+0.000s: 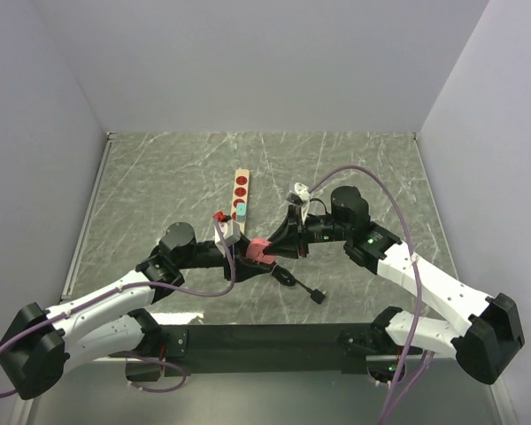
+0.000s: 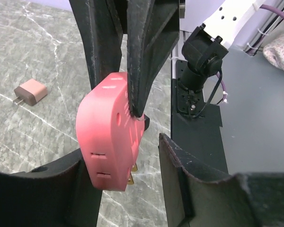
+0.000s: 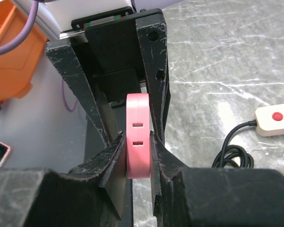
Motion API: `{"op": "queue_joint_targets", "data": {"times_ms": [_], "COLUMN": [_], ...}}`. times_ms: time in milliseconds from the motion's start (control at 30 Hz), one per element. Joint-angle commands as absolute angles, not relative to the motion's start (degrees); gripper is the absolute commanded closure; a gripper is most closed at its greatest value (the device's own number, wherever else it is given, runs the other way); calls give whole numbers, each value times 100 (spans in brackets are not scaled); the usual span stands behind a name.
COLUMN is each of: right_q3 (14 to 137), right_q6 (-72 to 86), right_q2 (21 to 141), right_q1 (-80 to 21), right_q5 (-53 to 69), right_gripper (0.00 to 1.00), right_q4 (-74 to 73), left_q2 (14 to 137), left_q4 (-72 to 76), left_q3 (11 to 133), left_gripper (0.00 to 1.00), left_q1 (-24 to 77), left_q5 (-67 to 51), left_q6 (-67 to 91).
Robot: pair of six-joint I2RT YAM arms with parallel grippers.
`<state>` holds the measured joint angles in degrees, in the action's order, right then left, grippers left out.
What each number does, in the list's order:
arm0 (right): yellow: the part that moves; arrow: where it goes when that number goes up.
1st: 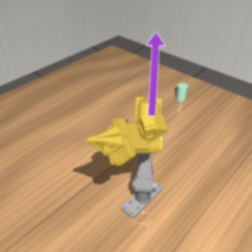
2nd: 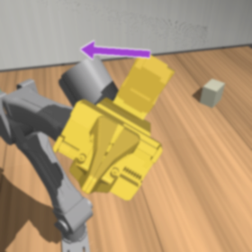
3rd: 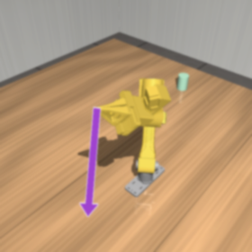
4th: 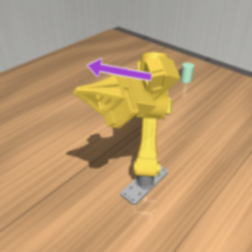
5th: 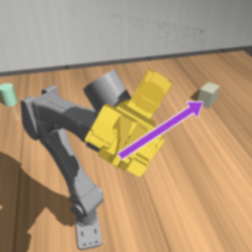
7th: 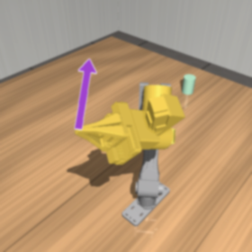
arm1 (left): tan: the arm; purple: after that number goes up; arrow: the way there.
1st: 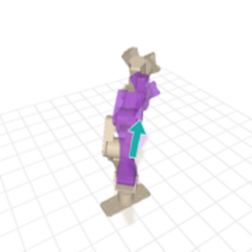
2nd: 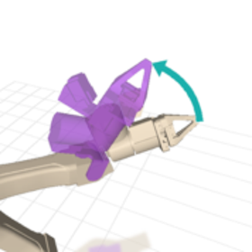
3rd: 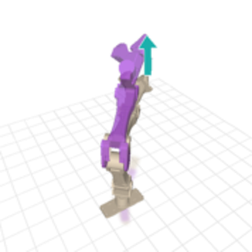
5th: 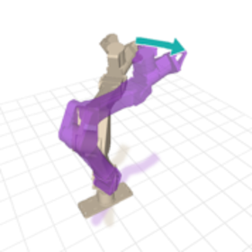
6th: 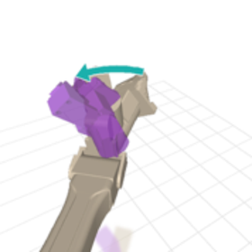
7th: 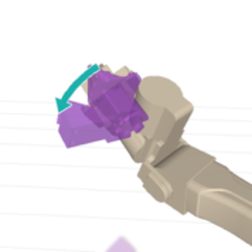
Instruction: Insert the plug
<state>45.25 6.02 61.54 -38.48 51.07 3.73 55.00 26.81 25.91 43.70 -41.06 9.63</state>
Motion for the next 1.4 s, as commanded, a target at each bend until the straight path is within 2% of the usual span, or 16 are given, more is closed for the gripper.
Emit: {"op": "queue_joint_targets", "data": {"times_ms": [0,200,400,500,633,667,700,767,800,900,1200,1300,1333,1367], "right_q3": [4852,4834,4834,4799,4781,4781,4773,4790,4825,4956,5107,4940,4879,4817], "right_q6": [773,765,870,931,1037,1063,1124,1177,1239,1265,1432,1599,1634,1739], "right_q2": [6284,6407,6460,6477,6513,6521,6513,6478,6460,6399,6346,6206,6170,6109], "right_q1": [-3700,-3665,-3604,-3560,-3524,-3490,-3481,-3384,-3340,-3130,-2339,-2005,-1856,-1794], "right_q5": [5281,5370,5537,5572,5581,5555,5511,5380,5275,4976,4571,4404,4395,4403], "right_gripper": [100,100,100,100,100,100,100,100,100,100,100,100,100,100], "right_q4": [527,563,685,764,870,888,905,932,932,774,755,966,1045,1115], "left_q2": [5467,5581,5730,5748,5766,5774,5792,5827,5845,5941,6029,6064,6230,6362], "left_q4": [2900,2883,2848,2856,2883,2848,2830,2821,2847,2865,3032,3015,2780,2621], "left_q3": [2540,2575,2628,2628,2619,2628,2645,2672,2663,2689,2602,2654,2733,2838], "left_gripper": [49,60,80,97,99,96,79,59,40,18,16,15,16,16], "left_q1": [4377,4377,4368,4368,4377,4377,4377,4377,4377,4377,4255,4166,4166,4166], "left_q5": [-4351,-4456,-4561,-4570,-4509,-4457,-4369,-4089,-4000,-3639,-2437,-1507,-624,-215], "left_q6": [818,791,730,721,721,729,747,791,808,861,1002,1169,1230,1283]}}
